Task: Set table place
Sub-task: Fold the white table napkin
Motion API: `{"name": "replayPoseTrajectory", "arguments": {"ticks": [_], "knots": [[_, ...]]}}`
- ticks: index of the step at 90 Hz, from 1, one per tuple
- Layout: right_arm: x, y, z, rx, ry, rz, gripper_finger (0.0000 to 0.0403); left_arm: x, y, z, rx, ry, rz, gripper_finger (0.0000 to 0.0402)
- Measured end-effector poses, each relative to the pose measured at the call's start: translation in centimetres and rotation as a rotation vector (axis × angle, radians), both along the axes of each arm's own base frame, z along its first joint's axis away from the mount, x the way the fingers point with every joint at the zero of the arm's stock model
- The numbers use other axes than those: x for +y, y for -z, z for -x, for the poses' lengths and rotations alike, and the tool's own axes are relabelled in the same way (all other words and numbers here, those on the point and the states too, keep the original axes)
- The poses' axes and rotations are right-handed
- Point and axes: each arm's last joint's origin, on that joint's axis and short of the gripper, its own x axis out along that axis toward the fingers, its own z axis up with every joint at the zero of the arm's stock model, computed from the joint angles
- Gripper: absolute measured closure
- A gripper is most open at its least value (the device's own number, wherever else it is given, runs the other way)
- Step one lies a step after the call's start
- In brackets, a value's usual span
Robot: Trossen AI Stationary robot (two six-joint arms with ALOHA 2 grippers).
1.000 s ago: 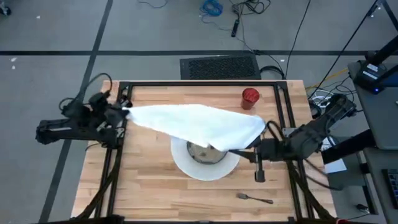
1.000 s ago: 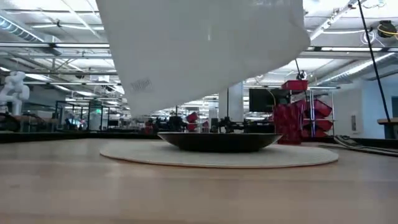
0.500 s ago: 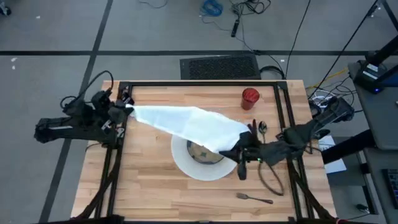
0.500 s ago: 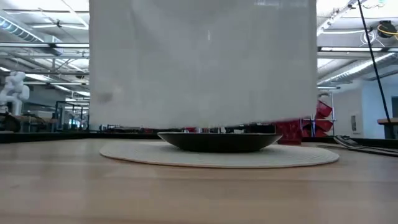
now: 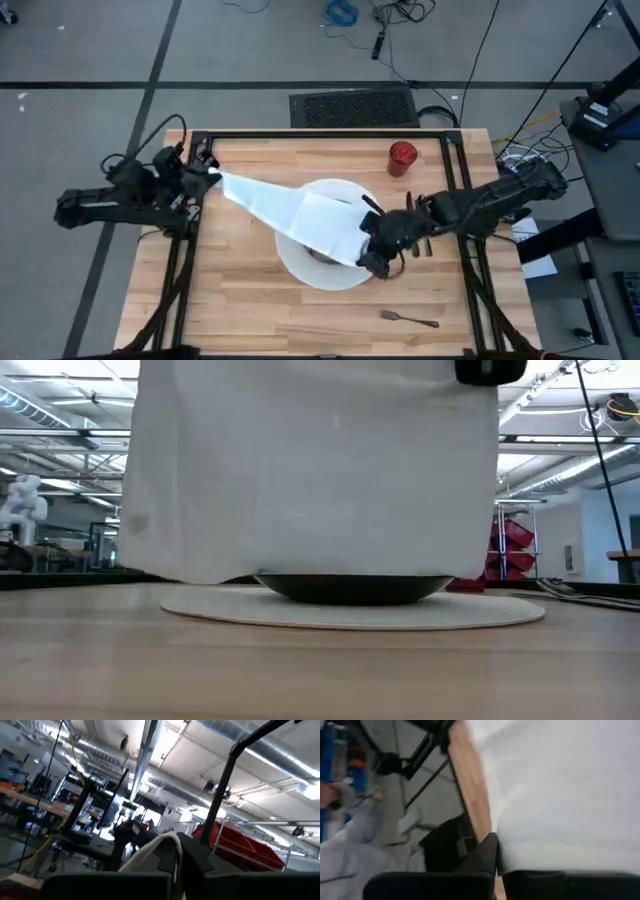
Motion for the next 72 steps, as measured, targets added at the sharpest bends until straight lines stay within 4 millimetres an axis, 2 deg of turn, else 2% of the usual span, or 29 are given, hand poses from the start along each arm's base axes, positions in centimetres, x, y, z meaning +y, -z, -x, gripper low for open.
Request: {"name": "replayPoseTrajectory", "arguments": {"ticks": [13,27,36,43,54,72], "knots": [[-3.2,-0.9,-0.5,-0.1,-0.083,-0.015,0.0403,0.1,0.7,-1.4,0.071,-0.005,-0.007,0.0401],[-8.7,-2.3,0.6,-0.155,0.159,0.09,0.0403,0.2,1.2,-2.4,0.116,-0.051,-0.044,0.0401],[-11.8,-2.4,1.1,-0.141,0.256,0.057,0.0403,0.4,1.4,-2.7,0.141,-0.125,-0.067,0.0401],[-13.4,-1.6,1.4,-0.063,0.263,-0.003,0.0403,0.6,1.8,-2.8,0.178,-0.199,-0.076,0.0401],[-13.5,0.5,0.3,0.036,0.144,-0.111,0.0403,0.7,2.3,-3.4,0.236,-0.229,-0.084,0.0402],[-10.8,2.3,-3.9,-0.058,-0.161,-0.288,0.0403,0.7,3.2,-4.8,0.298,-0.218,-0.083,0.0401]]}}
